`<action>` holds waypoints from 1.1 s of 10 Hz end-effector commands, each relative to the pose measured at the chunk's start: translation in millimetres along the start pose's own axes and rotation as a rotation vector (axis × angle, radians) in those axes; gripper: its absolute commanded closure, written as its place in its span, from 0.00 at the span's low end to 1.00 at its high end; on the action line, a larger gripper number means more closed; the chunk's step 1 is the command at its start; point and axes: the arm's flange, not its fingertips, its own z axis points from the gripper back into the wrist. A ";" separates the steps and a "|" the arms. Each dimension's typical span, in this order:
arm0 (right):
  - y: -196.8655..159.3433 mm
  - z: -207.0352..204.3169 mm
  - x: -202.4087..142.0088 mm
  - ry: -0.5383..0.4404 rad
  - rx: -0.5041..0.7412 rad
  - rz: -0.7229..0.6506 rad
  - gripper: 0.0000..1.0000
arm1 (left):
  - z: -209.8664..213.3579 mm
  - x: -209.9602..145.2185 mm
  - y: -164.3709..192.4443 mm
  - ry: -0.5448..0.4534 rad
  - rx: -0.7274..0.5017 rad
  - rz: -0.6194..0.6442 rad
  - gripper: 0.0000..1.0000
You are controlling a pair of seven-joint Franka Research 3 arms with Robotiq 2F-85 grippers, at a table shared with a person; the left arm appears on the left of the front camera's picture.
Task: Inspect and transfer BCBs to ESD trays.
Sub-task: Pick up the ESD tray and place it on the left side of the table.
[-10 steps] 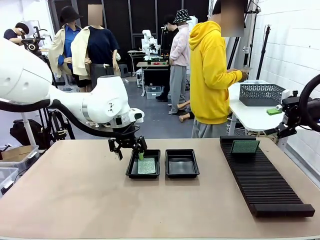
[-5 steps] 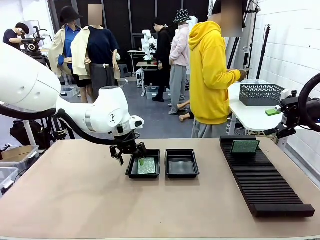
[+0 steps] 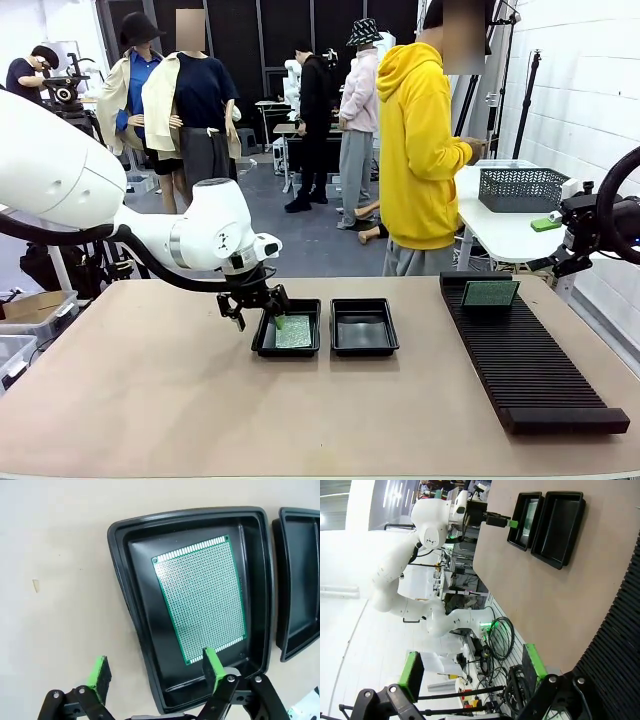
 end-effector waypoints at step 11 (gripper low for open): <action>1.3 -4.0 -4.6 -0.005 -0.019 -0.011 0.00 | -1.6 7.2 10.2 0.025 -0.057 0.067 1.00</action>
